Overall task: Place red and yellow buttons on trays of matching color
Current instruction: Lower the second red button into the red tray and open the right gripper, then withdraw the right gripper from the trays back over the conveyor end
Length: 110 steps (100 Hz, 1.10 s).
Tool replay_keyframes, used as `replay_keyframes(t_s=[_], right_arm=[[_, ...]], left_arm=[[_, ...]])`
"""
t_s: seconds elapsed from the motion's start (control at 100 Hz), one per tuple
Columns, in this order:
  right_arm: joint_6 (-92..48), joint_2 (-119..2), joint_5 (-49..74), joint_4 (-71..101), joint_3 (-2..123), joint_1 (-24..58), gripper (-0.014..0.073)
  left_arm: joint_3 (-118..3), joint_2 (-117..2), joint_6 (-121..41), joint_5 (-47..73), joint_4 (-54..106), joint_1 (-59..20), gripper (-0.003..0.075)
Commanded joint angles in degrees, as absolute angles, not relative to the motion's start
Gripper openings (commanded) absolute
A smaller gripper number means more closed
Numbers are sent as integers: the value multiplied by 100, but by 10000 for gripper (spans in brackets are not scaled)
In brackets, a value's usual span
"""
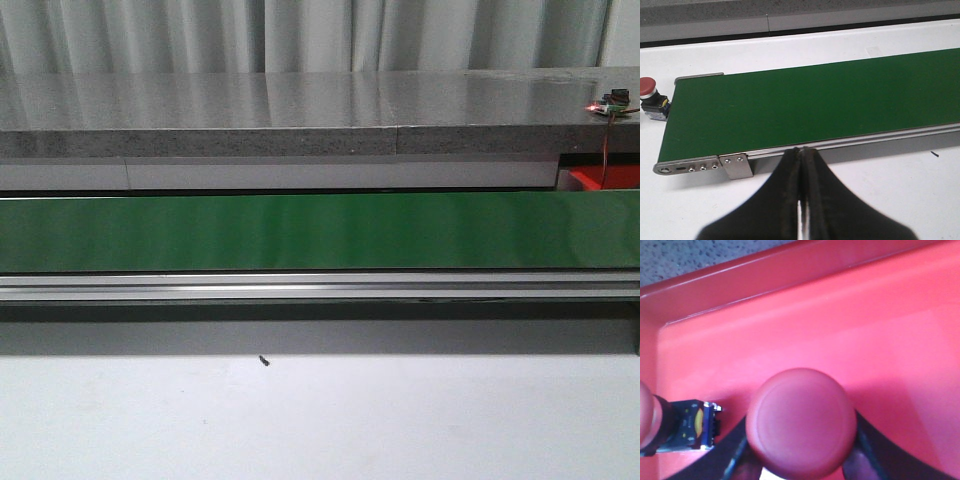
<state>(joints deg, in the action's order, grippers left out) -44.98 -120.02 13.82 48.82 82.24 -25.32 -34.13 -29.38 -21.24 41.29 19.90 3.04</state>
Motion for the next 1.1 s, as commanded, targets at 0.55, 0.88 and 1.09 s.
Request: replay_keyframes(t_s=[0.55,0.88,1.09], right_arm=[[-4538,-11476,1220,4984,8389,-2562,533],[-4538,-10835,1894,4984,8378,-2562,531],[-4550,-10120,1961,4736,7882,-2372,377]], left_arm=[[-3555,-2951,-2121,3791,2118,261,-20],[-3555,-2951,-2121,3791,2118,261,-20],[-3555,-2951,-2121,3791,2118,261,-20]])
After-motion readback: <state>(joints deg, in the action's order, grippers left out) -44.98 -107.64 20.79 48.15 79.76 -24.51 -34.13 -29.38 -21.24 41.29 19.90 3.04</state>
